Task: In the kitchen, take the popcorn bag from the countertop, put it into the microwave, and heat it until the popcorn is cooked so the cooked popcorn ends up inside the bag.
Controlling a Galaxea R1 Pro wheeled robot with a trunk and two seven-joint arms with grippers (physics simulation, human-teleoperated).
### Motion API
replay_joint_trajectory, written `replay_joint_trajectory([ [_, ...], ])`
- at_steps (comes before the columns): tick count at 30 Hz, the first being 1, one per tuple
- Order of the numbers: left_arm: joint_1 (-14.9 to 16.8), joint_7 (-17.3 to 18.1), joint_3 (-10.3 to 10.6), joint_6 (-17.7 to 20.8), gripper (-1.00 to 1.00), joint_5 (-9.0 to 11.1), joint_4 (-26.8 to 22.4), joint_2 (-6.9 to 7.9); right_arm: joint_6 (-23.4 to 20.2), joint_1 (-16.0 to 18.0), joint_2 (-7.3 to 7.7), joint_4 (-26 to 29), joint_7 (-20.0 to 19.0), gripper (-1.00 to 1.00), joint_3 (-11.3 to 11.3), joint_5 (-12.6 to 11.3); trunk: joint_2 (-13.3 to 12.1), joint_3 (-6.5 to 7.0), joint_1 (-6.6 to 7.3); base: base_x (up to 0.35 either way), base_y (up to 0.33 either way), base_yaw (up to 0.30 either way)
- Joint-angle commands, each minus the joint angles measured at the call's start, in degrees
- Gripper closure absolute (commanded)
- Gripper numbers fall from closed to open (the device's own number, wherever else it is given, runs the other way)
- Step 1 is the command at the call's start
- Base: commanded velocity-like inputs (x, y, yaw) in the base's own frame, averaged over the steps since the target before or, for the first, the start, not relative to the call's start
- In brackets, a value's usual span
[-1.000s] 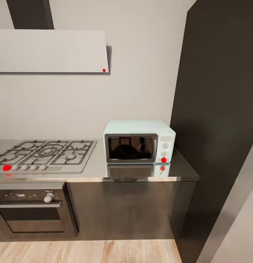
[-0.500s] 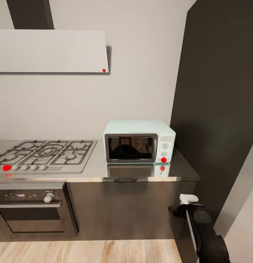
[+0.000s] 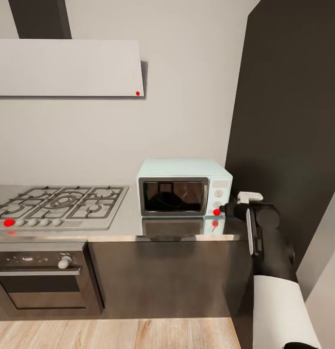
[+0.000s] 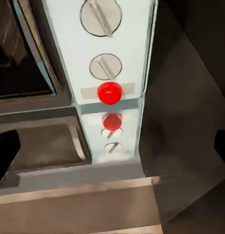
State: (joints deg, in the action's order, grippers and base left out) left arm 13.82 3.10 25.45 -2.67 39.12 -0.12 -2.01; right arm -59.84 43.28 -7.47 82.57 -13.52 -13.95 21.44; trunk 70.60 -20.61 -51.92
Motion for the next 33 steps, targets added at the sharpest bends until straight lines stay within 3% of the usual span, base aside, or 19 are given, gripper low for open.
replay_joint_trajectory([
  [1, 0.1, 0.2, 0.5, -0.2, -1.00, 0.6, 0.1, -0.01, -0.2, 0.3, -0.19, 0.0, -0.5, -1.00, -0.1, 0.7, 0.0, -0.07, 0.00, 0.000, 0.000, 0.000],
  [6, 0.1, 0.3, 0.5, -0.2, -1.00, 0.6, 0.1, -0.01, -0.2, 0.7, -1.89, -2.1, -0.2, -1.00, -0.2, 0.6, 0.0, -0.07, 0.00, 0.000, 0.000, 0.000],
  [7, 0.1, 0.3, 0.5, -0.2, -1.00, 0.6, 0.1, -0.01, 4.3, 0.7, -2.53, -4.6, -0.3, -1.00, -0.3, 0.5, 0.0, -0.07, 0.00, 0.000, 0.000, 0.000],
  [11, 0.1, 0.3, 0.5, -0.3, -1.00, 0.6, 0.1, -0.01, 13.5, 0.8, -2.53, -13.2, -0.1, -1.00, -0.5, 0.5, 0.0, -0.07, 0.00, 0.000, 0.000, 0.000],
  [13, 0.1, 0.3, 0.5, -0.3, -1.00, 0.6, 0.1, -0.01, 23.1, 0.8, -2.53, -20.1, 0.4, -1.00, -0.6, 0.7, 0.0, -0.07, 0.00, 0.000, 0.000, 0.000],
  [16, 0.1, 0.3, 0.5, -0.3, -1.00, 0.6, 0.1, -0.01, 33.6, 0.8, -2.53, -26.8, 2.0, -1.00, -0.9, 0.7, 0.0, -0.07, 0.00, 0.000, 0.000, 0.000],
  [18, 0.1, 0.3, 0.5, -0.3, -1.00, 0.6, 0.1, -0.01, 37.2, 0.8, -2.53, -29.6, 2.7, -1.00, -1.7, 0.7, 0.0, -0.07, 0.00, 0.000, 0.000, 0.000],
  [24, 0.1, 0.3, 0.5, -0.3, -1.00, 0.6, 0.1, -0.01, 38.4, 0.8, -2.08, -30.7, 2.8, -1.00, -7.1, 1.0, 0.0, -0.07, 0.00, 0.000, 0.000, 0.000],
  [26, 0.1, 0.3, 0.5, -0.3, -1.00, 0.6, 0.1, -0.01, 38.5, 0.8, -1.68, -30.6, 2.7, -1.00, -7.4, 1.0, 0.0, -0.07, 0.00, 0.000, 0.000, 0.000],
  [29, 0.1, 0.3, 0.5, -0.3, -1.00, 0.6, 0.1, -0.01, 38.5, 0.8, 0.27, -30.6, 2.4, -1.00, -7.6, 1.0, 0.0, -0.07, 0.00, 0.000, 0.000, 0.000],
  [33, 0.1, 0.3, 0.5, -0.3, -1.00, 0.5, 0.1, -0.01, 38.4, 0.8, 0.78, -30.6, 2.5, -1.00, -7.6, 1.1, 0.0, -0.07, 0.00, 0.000, 0.000, 0.000],
])
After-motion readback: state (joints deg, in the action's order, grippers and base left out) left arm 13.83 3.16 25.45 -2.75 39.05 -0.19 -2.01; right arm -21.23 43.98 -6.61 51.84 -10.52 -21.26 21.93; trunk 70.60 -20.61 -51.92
